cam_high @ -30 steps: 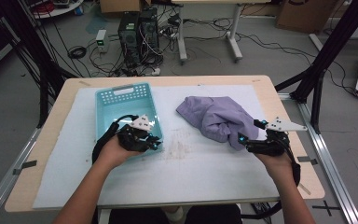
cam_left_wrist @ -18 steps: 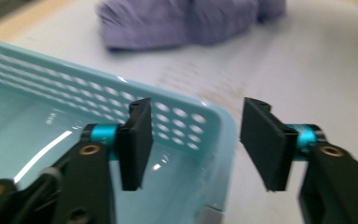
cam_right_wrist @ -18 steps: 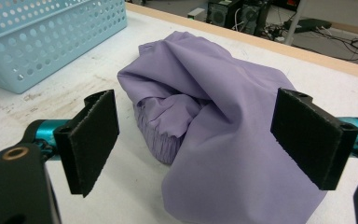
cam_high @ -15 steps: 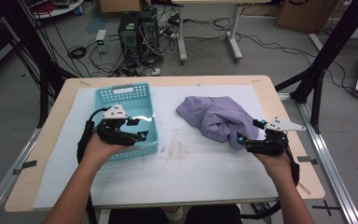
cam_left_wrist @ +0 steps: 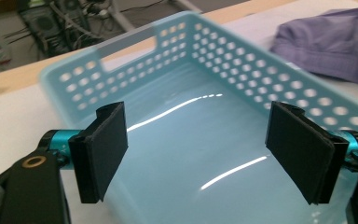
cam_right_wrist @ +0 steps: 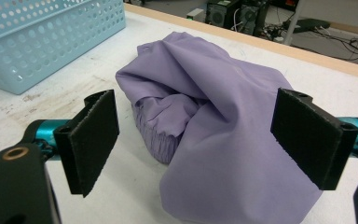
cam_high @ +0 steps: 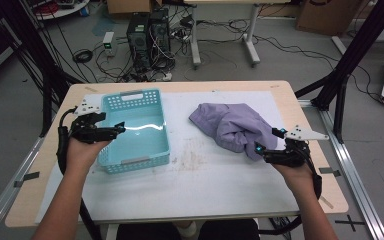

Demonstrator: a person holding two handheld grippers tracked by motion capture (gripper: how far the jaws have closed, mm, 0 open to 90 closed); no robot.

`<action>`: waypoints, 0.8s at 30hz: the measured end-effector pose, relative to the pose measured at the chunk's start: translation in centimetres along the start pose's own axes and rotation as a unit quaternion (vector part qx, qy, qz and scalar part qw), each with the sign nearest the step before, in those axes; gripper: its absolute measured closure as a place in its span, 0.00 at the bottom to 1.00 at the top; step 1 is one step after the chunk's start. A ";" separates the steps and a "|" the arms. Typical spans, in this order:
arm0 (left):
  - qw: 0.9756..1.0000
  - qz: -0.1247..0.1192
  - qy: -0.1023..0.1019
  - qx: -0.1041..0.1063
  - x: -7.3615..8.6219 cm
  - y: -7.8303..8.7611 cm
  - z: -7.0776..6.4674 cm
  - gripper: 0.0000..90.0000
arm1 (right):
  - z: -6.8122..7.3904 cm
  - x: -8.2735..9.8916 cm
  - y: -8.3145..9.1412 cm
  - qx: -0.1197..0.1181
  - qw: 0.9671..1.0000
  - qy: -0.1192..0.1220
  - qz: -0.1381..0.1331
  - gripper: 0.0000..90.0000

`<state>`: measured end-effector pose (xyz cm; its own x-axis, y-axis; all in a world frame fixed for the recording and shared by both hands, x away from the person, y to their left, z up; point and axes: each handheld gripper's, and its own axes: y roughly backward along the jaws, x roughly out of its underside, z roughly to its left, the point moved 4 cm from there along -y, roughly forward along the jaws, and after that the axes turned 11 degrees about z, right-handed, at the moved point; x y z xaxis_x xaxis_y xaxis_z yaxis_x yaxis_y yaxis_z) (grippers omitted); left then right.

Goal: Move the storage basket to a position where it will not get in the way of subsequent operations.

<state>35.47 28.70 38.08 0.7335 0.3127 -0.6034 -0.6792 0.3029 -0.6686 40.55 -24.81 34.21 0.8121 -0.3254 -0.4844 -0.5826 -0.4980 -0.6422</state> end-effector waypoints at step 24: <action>0.994 0.081 0.076 -0.001 3.8 -3.3 3.2 0.42 | -0.2 0.2 -0.1 0.006 1.000 -0.003 0.007 0.17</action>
<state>40.40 31.79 39.42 0.6097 0.2174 -0.7622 -0.7890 0.2585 -0.5574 40.78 -24.96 34.31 0.8035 -0.3282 -0.4967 -0.5946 -0.4842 -0.6419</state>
